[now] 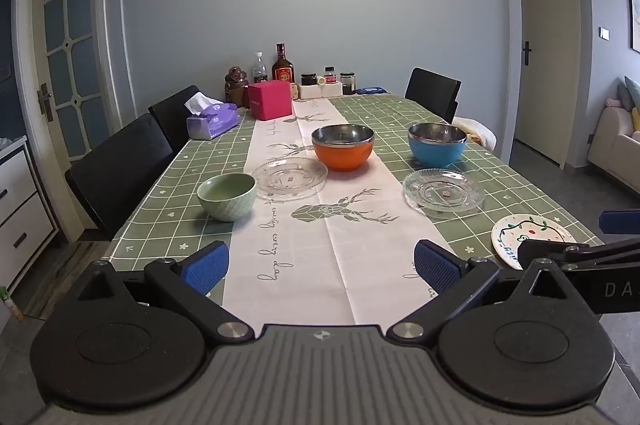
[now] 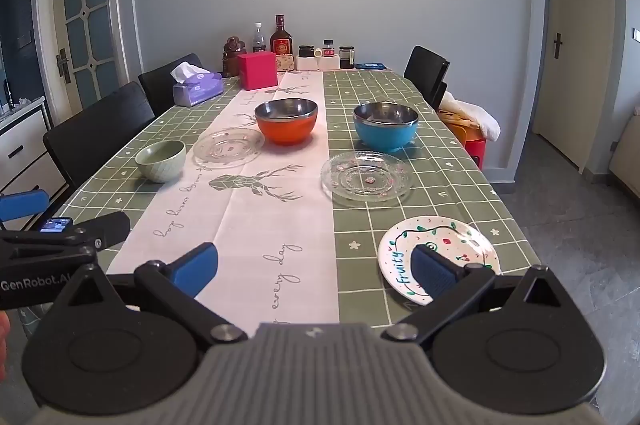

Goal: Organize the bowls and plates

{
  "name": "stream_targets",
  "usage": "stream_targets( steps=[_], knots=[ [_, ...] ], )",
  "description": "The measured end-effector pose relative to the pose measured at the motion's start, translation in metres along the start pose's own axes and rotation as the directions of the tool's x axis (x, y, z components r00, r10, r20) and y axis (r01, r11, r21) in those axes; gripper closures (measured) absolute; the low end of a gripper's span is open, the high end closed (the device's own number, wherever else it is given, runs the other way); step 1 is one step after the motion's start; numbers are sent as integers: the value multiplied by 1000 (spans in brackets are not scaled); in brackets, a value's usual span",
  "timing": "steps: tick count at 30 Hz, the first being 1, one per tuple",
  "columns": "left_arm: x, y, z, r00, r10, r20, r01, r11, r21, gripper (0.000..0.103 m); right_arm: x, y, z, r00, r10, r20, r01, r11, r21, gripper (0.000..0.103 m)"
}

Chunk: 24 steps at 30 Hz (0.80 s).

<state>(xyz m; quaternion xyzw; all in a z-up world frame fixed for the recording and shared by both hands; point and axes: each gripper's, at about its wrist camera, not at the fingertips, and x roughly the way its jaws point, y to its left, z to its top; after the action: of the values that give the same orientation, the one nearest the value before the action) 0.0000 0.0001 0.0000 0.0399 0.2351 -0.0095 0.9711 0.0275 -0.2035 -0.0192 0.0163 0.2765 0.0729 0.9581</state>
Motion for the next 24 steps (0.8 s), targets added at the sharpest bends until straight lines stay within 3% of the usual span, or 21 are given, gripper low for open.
stream_targets(
  steps=[24],
  knots=[
    [0,1,-1,1000,0,-1,0,1000,1,0,0,1,-1,1000,-9,-1,9,1000,4,3]
  ],
)
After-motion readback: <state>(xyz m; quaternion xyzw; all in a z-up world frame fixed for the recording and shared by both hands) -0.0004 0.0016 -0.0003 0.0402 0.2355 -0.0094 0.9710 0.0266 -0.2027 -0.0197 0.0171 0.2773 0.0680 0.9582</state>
